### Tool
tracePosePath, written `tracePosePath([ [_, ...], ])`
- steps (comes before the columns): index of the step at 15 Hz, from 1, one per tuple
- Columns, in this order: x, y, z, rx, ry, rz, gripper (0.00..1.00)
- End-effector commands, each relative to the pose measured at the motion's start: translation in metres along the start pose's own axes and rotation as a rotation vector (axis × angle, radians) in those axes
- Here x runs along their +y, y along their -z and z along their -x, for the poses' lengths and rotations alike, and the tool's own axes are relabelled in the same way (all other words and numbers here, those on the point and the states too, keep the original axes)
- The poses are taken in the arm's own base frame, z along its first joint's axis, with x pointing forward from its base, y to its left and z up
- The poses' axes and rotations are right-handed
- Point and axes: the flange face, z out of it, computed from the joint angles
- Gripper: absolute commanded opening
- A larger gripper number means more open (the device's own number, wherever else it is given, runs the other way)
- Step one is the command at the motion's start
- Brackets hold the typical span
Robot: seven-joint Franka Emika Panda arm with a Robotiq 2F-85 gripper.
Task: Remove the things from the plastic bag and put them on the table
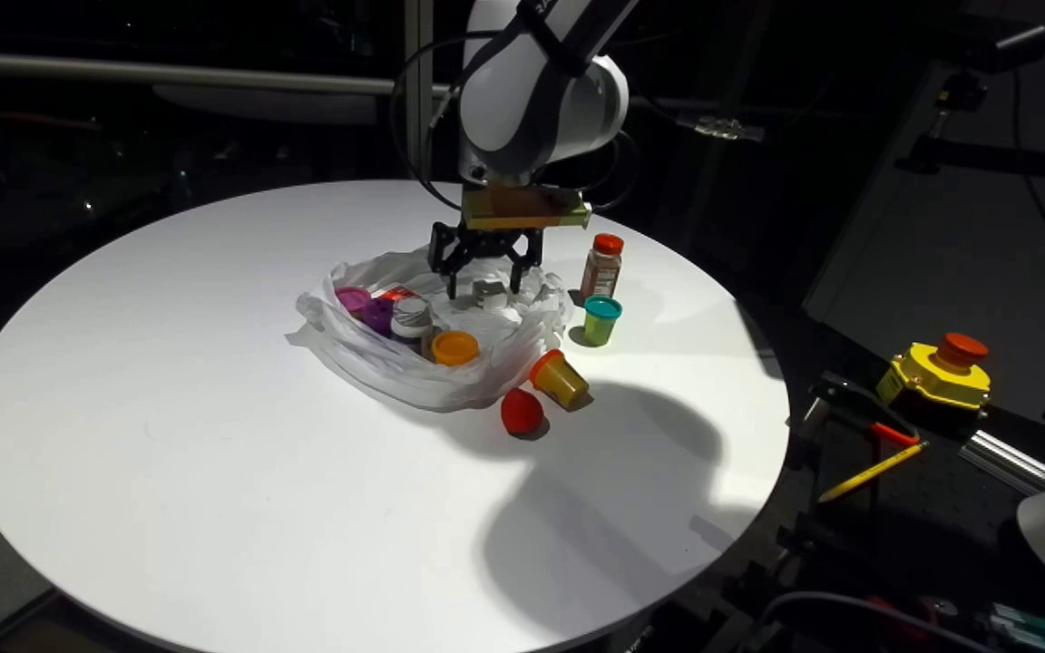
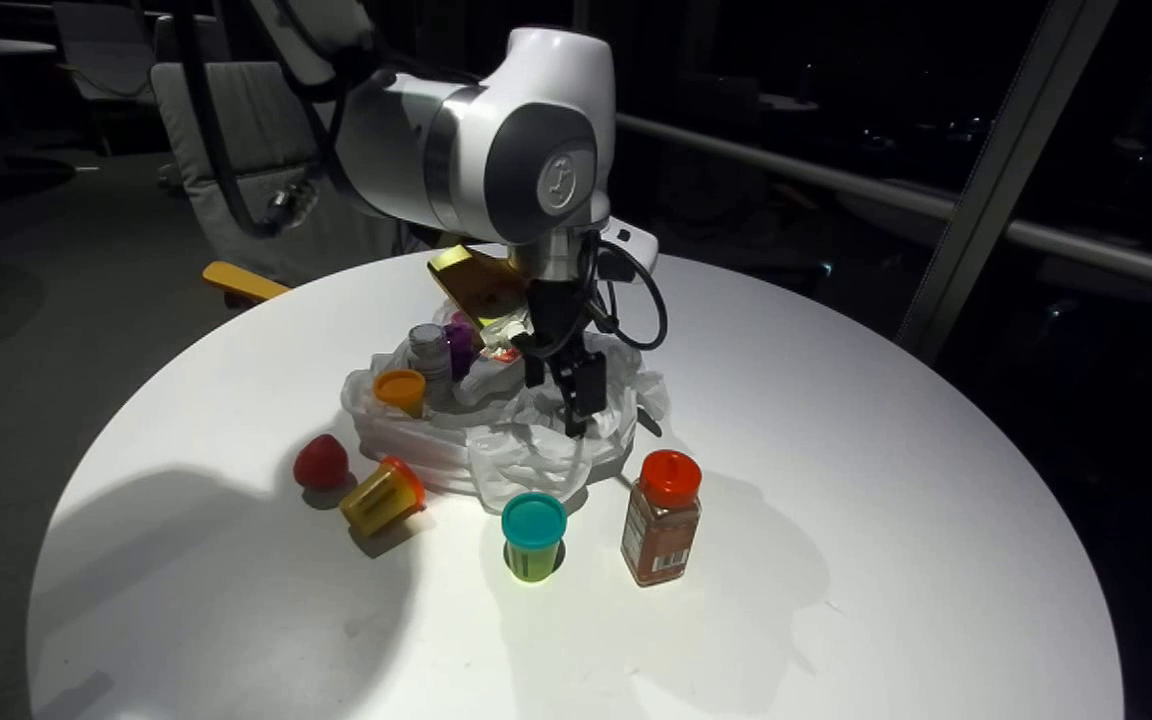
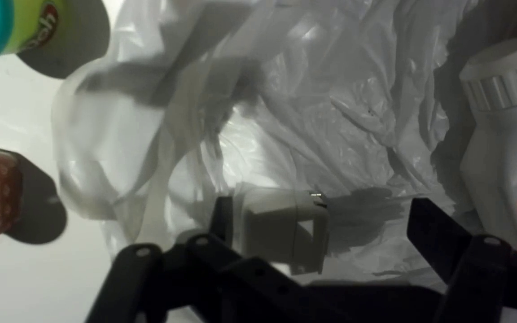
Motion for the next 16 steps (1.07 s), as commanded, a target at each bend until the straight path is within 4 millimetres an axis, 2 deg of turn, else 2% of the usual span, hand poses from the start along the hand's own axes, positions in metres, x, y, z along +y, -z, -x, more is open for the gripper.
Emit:
tracePosePath([
  [1,-0.005,-0.005,-0.009,0.039,-0.054,-0.004,1.00],
  [4,-0.004,-0.006,-0.011,0.045,-0.074,0.004,1.00],
  [5,-0.003,-0.006,-0.010,0.047,-0.079,0.006,0.75],
  [6,-0.003,-0.004,-0.009,0.045,-0.081,0.001,0.74],
  [7,-0.002,-0.002,-0.009,0.053,-0.084,0.006,0.68],
  [12,-0.003,0.005,-0.006,0.049,-0.082,0.048,0.28],
  [14,-0.007,0.005,-0.002,0.046,-0.061,0.078,0.26],
  [16,-0.014,0.015,0.008,0.031,-0.015,0.084,0.26],
])
